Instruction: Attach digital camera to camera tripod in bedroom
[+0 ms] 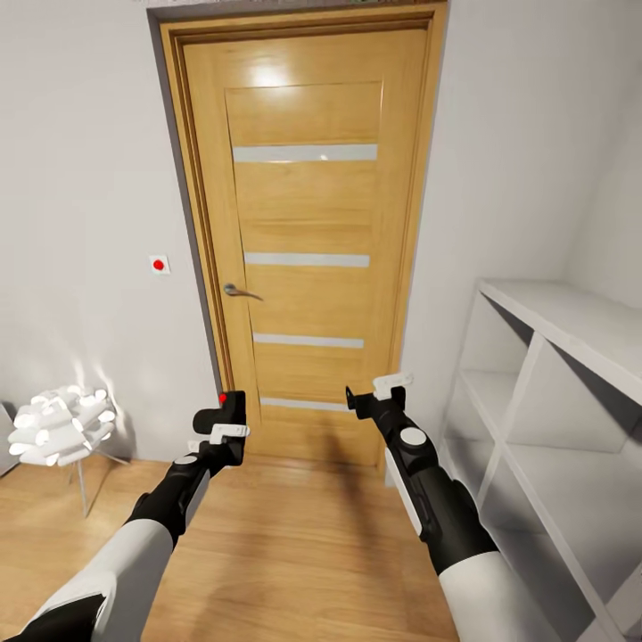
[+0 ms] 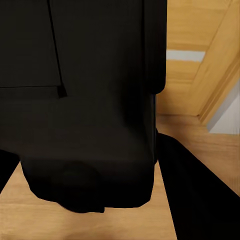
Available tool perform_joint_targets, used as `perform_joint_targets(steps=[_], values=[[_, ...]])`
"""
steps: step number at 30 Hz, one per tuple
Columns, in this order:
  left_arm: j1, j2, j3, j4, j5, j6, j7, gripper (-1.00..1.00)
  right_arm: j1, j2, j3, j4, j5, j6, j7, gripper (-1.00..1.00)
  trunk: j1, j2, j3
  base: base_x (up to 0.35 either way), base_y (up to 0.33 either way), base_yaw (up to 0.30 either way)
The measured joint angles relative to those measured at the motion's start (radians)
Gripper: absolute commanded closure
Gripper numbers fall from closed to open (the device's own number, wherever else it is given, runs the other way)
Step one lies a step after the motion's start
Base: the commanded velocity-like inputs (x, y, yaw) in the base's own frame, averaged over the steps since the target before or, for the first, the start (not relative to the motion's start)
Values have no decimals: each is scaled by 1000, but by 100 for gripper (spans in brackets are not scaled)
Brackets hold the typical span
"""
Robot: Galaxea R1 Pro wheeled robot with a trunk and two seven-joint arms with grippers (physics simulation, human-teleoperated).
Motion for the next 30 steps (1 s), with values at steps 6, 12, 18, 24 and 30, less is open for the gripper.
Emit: perform_joint_targets(steps=[6, 12, 18, 24, 30], values=[[0, 0, 0, 9, 0, 0, 0, 100, 0, -1, 0, 17, 0, 0, 0, -100, -23, 42, 19, 0, 0, 0], [0, 0, 0, 10, 0, 0, 0, 100, 0, -1, 0, 24, 0, 0, 0, -100, -46, 84, 38, 0, 0, 0], [0, 0, 0, 11, 0, 0, 0, 100, 0, -2, 0, 26, 0, 0, -1, -100, -69, 126, 57, 0, 0, 0], [0, -1, 0, 12, 0, 0, 0, 100, 0, -4, -1, 26, 0, 0, -1, -100, -92, 168, 75, 0, 0, 0], [0, -1, 0, 12, 0, 0, 0, 100, 0, -4, -1, 26, 0, 0, -1, -100, -115, 210, 94, 0, 0, 0]])
